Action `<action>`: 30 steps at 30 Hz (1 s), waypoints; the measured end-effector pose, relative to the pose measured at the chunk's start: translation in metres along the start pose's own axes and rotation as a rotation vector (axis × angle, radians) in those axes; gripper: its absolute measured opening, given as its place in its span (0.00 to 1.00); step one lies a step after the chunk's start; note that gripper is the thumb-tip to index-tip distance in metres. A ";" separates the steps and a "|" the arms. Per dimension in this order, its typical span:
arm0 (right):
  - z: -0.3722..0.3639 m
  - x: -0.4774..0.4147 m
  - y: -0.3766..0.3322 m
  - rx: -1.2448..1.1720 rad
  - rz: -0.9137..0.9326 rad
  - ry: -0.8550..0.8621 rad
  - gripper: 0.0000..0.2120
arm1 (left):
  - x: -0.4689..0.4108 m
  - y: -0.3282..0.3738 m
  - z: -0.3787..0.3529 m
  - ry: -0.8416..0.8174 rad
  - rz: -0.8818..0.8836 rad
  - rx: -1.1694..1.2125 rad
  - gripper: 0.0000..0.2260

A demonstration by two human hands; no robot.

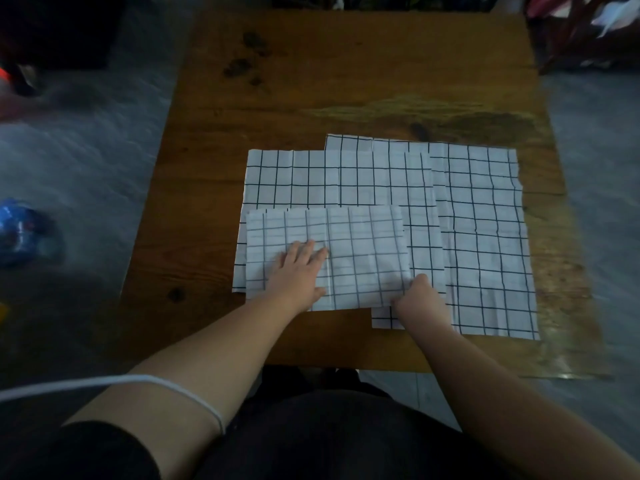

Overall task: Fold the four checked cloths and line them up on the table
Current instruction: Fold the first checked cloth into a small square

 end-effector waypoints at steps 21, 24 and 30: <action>-0.021 0.104 -0.091 -0.517 0.451 -0.251 0.13 | -0.004 -0.013 -0.005 -0.037 -0.021 0.094 0.38; -0.040 0.106 -0.098 -0.495 0.489 -0.283 0.23 | 0.006 -0.030 -0.005 0.021 0.000 0.141 0.36; -0.075 0.107 -0.111 -0.198 0.558 -0.382 0.31 | 0.071 -0.105 -0.003 0.063 0.037 0.238 0.29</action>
Point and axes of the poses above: each hand's wrist, its own x-axis away from the middle knuckle, its own z-axis out of the back of the hand, y = z × x, the point moved 4 cm from there along -x, towards the middle knuckle, and after that the axes turned 8 degrees about -x, right-handed, at the moved point
